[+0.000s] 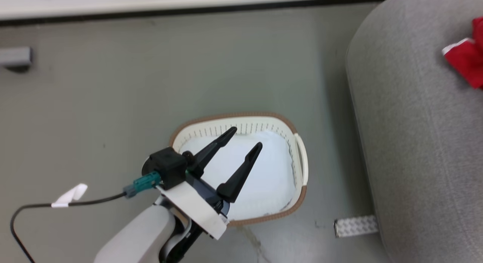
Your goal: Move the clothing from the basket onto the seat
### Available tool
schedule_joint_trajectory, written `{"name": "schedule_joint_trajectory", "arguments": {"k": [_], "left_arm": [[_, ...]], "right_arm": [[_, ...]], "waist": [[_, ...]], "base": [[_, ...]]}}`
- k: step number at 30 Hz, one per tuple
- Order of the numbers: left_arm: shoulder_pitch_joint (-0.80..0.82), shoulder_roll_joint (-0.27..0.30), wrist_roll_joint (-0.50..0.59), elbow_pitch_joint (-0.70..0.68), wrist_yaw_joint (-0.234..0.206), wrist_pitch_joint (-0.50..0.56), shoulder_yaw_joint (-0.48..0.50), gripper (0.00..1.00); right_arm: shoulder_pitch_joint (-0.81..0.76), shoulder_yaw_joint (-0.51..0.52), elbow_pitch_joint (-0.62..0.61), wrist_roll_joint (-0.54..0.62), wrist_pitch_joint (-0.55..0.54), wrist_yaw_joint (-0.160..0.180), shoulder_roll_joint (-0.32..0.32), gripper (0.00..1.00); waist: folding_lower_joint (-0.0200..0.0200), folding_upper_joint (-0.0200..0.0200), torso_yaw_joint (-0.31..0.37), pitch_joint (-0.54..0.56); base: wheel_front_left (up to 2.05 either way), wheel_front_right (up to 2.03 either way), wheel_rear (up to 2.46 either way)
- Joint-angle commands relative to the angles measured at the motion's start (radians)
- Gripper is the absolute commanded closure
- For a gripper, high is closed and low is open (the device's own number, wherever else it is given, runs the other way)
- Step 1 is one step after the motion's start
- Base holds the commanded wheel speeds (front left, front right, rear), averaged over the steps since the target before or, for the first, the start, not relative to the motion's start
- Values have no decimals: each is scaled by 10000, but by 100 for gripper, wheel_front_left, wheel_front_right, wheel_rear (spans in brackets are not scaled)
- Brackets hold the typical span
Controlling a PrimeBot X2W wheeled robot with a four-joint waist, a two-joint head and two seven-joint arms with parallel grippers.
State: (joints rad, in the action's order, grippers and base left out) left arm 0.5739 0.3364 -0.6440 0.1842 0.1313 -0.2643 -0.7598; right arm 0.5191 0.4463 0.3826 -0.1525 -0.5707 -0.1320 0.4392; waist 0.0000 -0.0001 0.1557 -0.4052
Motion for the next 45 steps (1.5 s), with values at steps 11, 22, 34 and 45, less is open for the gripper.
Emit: {"name": "schedule_joint_trajectory", "arguments": {"k": [11, 22, 34, 45], "left_arm": [[-1534, -314, -171, 498, -23, -1, 1371, 0], [-2351, -335, 147, 322, -358, -1, 4374, 0], [-3615, -1448, 1469, 478, -546, -1, 6325, 0], [-4411, -2338, 2983, 914, -102, -1, 7252, 0]], "right_arm": [[-2174, -946, -3707, -2633, -1219, 25, 1340, 0], [-2613, -2779, -4018, -3899, 2753, 25, 965, 0], [-3716, -3719, -3087, -2286, 6751, 29, -2234, 0], [-4522, -4946, -1620, -1616, 8307, 26, -3229, 0]], "waist": [[0, 1, -419, 2878], [0, 1, -1279, 3609], [0, 1, -1789, 3954], [0, 1, -1736, 4197]], "base": [[0, 0, 0], [0, 0, 0], [0, 0, 0], [0, 0, 0]]}}
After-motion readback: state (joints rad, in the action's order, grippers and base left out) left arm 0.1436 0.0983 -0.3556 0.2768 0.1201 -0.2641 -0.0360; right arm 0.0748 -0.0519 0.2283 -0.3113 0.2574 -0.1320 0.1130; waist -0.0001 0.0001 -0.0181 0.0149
